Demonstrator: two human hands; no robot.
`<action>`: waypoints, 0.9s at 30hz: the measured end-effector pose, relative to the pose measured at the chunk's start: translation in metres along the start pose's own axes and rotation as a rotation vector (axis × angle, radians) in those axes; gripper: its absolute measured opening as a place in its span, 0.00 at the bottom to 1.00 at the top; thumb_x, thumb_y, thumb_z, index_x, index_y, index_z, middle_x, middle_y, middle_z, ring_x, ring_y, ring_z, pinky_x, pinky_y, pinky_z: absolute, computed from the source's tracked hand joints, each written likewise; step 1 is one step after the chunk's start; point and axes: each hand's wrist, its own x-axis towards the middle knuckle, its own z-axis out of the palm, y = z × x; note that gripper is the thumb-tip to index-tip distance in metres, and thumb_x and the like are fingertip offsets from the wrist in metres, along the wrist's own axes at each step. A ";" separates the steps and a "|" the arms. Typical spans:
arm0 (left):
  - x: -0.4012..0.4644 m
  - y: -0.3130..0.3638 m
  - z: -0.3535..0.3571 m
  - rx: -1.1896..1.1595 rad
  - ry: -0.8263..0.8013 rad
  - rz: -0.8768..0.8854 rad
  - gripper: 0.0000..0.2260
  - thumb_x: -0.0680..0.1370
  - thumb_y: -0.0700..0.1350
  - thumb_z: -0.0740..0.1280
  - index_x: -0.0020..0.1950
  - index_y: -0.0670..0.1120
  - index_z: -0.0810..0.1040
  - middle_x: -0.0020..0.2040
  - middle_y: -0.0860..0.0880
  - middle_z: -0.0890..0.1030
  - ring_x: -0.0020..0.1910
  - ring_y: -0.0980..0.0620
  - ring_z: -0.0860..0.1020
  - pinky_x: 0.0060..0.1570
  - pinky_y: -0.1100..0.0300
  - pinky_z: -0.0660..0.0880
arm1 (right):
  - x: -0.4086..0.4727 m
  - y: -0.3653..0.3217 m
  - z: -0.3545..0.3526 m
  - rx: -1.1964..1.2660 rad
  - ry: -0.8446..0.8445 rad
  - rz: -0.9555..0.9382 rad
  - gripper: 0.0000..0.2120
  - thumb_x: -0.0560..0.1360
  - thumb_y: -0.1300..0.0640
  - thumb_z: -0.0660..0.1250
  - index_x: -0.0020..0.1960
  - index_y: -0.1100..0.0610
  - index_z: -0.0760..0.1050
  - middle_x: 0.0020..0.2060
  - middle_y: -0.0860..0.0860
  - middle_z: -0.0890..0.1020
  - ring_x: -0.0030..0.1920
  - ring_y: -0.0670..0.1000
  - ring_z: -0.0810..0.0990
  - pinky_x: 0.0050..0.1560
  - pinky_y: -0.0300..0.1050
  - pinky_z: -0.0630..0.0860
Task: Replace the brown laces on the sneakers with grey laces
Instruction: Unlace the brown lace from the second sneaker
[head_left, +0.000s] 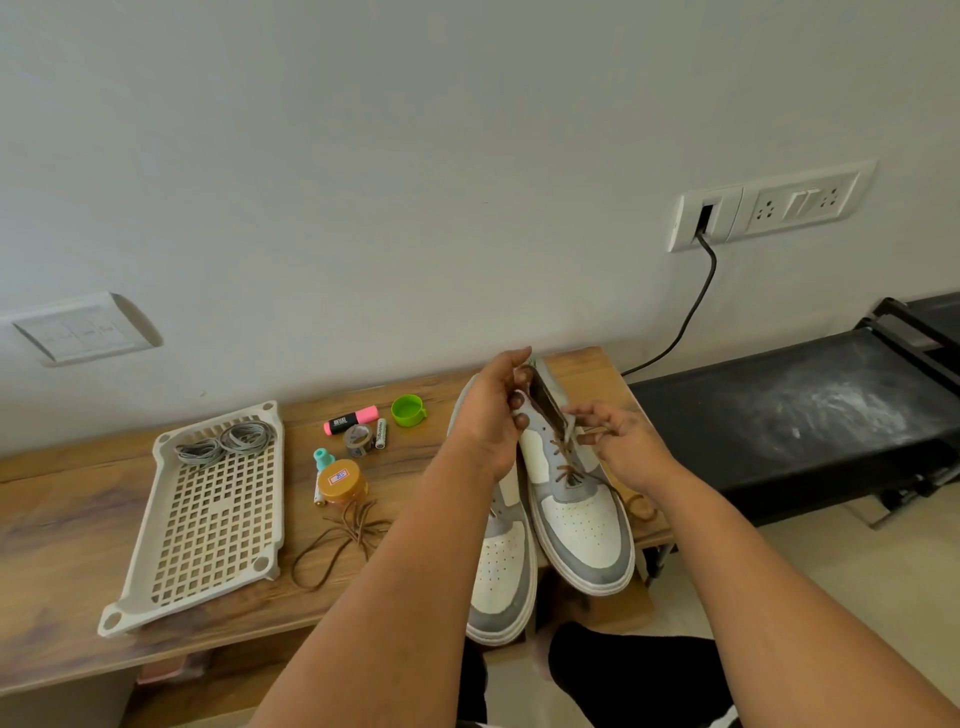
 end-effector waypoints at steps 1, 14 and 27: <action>-0.002 0.005 0.000 -0.036 0.026 0.038 0.10 0.77 0.47 0.68 0.36 0.51 0.73 0.30 0.56 0.70 0.30 0.57 0.61 0.33 0.62 0.58 | 0.000 0.000 0.000 -0.015 0.001 -0.005 0.26 0.79 0.72 0.56 0.55 0.41 0.77 0.57 0.45 0.79 0.55 0.44 0.78 0.43 0.36 0.73; -0.024 0.013 -0.025 0.881 -0.205 0.061 0.10 0.77 0.52 0.70 0.48 0.46 0.81 0.38 0.54 0.77 0.38 0.55 0.72 0.41 0.61 0.69 | -0.008 -0.011 0.028 -0.347 0.195 -0.174 0.06 0.76 0.61 0.70 0.45 0.54 0.73 0.36 0.49 0.79 0.37 0.50 0.78 0.36 0.41 0.75; 0.012 -0.045 -0.018 1.104 0.079 0.204 0.06 0.78 0.45 0.69 0.46 0.48 0.72 0.39 0.52 0.76 0.38 0.54 0.75 0.32 0.65 0.67 | -0.013 -0.015 -0.036 1.196 0.440 0.162 0.25 0.78 0.37 0.60 0.64 0.56 0.73 0.57 0.55 0.80 0.55 0.53 0.81 0.61 0.46 0.74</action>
